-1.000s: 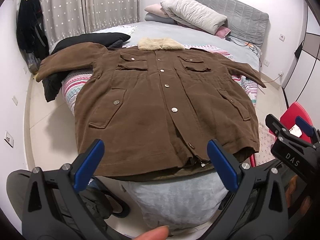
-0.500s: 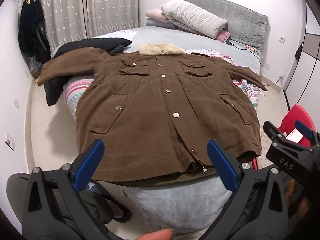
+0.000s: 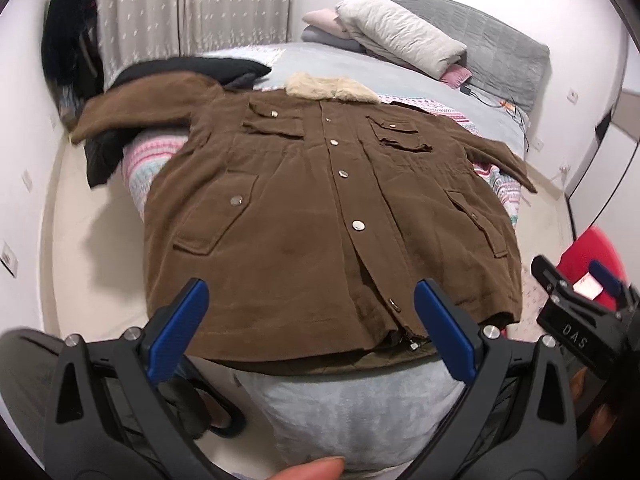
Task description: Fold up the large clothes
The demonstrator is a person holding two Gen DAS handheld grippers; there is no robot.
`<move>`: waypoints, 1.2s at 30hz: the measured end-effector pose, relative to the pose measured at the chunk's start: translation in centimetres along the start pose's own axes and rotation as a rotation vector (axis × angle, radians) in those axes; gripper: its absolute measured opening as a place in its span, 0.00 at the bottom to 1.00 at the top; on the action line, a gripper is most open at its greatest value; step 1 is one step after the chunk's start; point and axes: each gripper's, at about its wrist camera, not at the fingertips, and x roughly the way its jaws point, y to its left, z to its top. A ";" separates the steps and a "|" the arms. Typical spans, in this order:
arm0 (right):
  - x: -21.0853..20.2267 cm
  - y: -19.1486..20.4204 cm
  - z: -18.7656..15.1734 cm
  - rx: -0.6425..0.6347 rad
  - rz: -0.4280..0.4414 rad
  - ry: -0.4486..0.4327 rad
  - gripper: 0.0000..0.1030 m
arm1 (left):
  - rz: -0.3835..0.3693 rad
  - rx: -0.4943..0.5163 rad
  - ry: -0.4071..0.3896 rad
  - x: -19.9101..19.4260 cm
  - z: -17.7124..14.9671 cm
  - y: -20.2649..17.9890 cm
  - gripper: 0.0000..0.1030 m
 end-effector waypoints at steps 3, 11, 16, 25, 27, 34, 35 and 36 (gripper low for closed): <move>0.3 0.1 0.0 -0.005 0.004 0.008 1.00 | 0.005 0.008 -0.005 0.2 0.1 0.1 0.99; 1.2 -0.8 0.0 0.014 0.037 0.028 1.00 | 0.005 0.001 0.004 0.9 0.1 0.4 0.99; 3.0 -1.7 0.2 0.064 0.131 0.115 1.00 | -0.027 -0.077 0.068 2.5 0.9 2.2 0.99; 4.6 -4.3 0.8 0.155 0.147 0.153 1.00 | 0.001 -0.059 0.092 3.9 1.6 3.0 0.99; 4.6 -4.2 1.4 0.138 0.152 0.147 1.00 | -0.013 -0.065 0.092 4.1 2.3 3.4 0.99; 4.4 -5.4 6.1 0.114 0.232 0.110 1.00 | -0.041 -0.077 0.053 3.5 7.0 5.6 0.99; 4.2 -5.9 7.2 0.121 0.275 0.104 1.00 | -0.052 -0.089 0.056 3.6 7.7 6.0 0.99; 4.2 -6.5 8.0 0.133 0.307 0.095 1.00 | -0.060 -0.110 0.059 3.6 8.5 6.6 0.99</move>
